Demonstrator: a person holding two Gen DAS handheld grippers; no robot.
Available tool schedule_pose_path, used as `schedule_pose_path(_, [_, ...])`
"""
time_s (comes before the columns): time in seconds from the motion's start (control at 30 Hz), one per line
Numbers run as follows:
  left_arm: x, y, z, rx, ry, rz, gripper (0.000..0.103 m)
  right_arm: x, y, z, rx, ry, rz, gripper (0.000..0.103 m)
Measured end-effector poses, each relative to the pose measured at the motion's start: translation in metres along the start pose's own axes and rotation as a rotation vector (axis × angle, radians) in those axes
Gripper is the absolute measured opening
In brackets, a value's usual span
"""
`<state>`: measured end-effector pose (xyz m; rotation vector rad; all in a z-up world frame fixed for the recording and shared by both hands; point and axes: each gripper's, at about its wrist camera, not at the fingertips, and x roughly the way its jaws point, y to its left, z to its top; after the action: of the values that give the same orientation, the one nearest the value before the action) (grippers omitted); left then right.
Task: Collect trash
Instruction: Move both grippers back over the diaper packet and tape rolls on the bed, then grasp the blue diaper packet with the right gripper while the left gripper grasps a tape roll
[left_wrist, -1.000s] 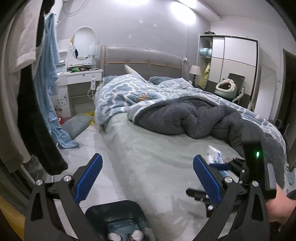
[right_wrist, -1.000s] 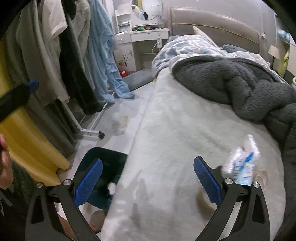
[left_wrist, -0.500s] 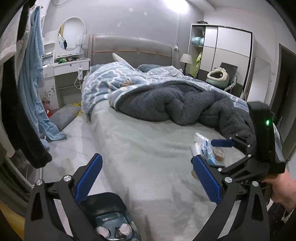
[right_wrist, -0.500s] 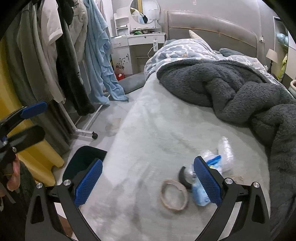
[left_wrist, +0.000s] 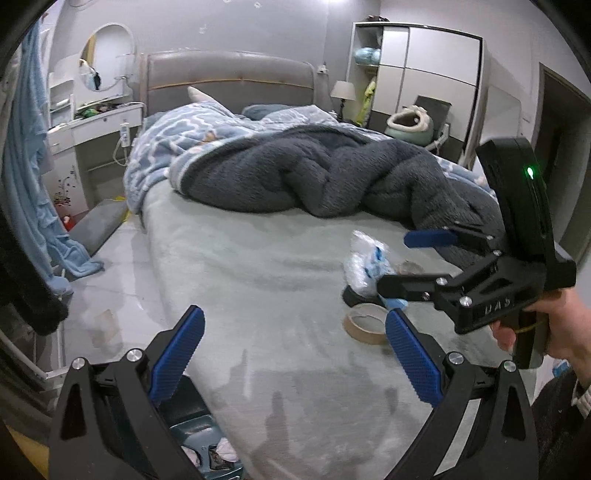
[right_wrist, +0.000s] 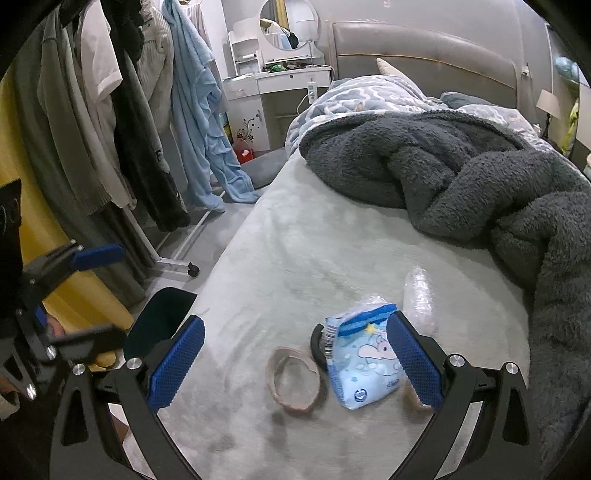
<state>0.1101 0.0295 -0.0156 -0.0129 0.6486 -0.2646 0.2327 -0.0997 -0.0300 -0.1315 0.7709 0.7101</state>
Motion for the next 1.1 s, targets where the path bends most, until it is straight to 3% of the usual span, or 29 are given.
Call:
schedule_pose_path(0.53, [0.049,-0.031,-0.014,0.061,0.099,-0.076,0.099,0.005,-0.037,-0.016,0.023,0.013,0.067,0.099])
schedule_pose_path(0.83, [0.074,-0.051,-0.017,0.099,0.142,-0.152,0.099,0.027,-0.052,-0.02,0.048,0.052,0.082,0.082])
schedule_pose_path(1.03, [0.087,-0.058,-0.017,0.106,0.155,-0.172,0.098,0.041,-0.055,-0.022,0.059,0.078,0.073,0.077])
schedule_pose_path(1.1, [0.091,-0.059,-0.018,0.1,0.163,-0.177,0.098,0.044,-0.057,-0.024,0.065,0.083,0.074,0.069])
